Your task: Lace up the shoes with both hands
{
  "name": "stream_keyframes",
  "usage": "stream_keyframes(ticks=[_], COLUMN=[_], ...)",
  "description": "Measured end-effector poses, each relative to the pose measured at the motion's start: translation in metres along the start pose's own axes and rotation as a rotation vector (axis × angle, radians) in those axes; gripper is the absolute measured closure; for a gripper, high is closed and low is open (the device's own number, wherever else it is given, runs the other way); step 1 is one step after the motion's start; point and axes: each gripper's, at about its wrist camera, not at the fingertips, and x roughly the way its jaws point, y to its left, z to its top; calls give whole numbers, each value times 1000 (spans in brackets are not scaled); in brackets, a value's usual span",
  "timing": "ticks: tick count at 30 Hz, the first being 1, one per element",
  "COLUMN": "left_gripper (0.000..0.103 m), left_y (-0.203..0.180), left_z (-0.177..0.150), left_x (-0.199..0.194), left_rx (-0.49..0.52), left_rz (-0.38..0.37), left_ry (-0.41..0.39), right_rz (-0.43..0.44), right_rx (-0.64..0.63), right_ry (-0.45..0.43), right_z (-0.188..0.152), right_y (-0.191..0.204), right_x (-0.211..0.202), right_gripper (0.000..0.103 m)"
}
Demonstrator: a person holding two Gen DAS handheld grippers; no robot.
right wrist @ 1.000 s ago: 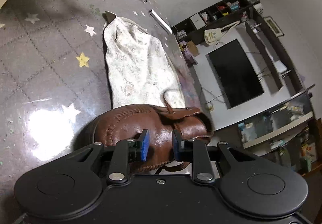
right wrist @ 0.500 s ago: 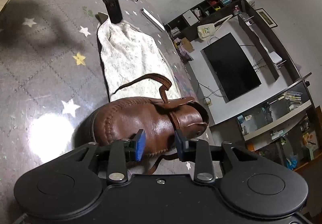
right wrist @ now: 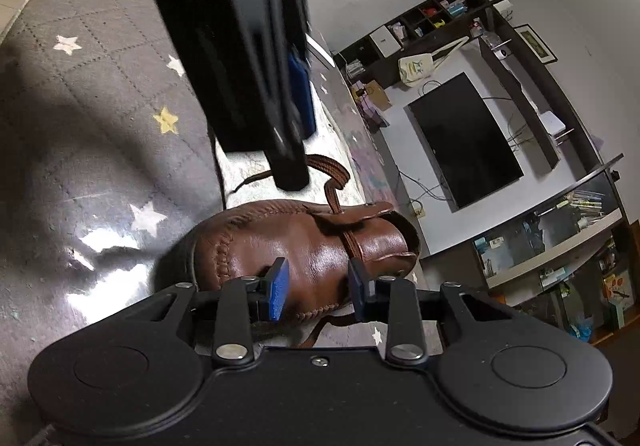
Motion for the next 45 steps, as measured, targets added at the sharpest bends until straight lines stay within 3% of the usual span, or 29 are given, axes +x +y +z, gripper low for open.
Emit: stream_keyframes(ticks=[3, 8, 12, 15, 18, 20, 22, 23, 25, 26, 27, 31, 40, 45], left_gripper=[101, 101, 101, 101, 101, 101, 99, 97, 78, 60, 54, 49, 39, 30], left_y=[14, 55, 75, 81, 86, 86, 88, 90, 96, 100, 103, 115, 126, 116], left_z=[-3, -13, -19, -21, -22, -22, -24, -26, -30, -33, -36, -49, -61, -54], left_x=[5, -10, -26, -35, -40, -33, -26, -25, -24, -24, -25, -31, -52, -53], left_rx=[-87, -259, -307, -290, -305, -302, -297, -301, -327, -343, -353, -357, -385, -364], left_rz=[46, 221, 290, 378, 383, 330, 327, 331, 332, 331, 331, 347, 412, 404], left_ry=[-3, -38, -66, -93, -100, -52, 0, 18, 45, 58, 65, 92, 91, 69], right_rz=[3, 6, 7, 8, 7, 4, 1, 1, 0, -1, -5, -15, -37, -28], right_rx=[-7, -14, -17, -19, -20, -23, -24, -19, 2, 18, 36, 90, 213, 414], right_ry=[-1, 2, 5, 10, 13, 17, 18, 16, 11, 6, 2, 38, 120, 192], right_z=[0, 0, 1, 1, 1, 2, 1, 1, 0, 0, -1, -15, -46, -64], right_y=[1, 3, 4, 5, 7, 7, 7, 6, 4, 2, -1, -9, -25, -49], right_x=[0, 0, 1, 4, 6, 6, 6, 6, 4, 3, 1, -7, -23, -13], right_gripper=[68, 68, 68, 68, 68, 68, 68, 68, 68, 68, 67, 59, 59, 59])
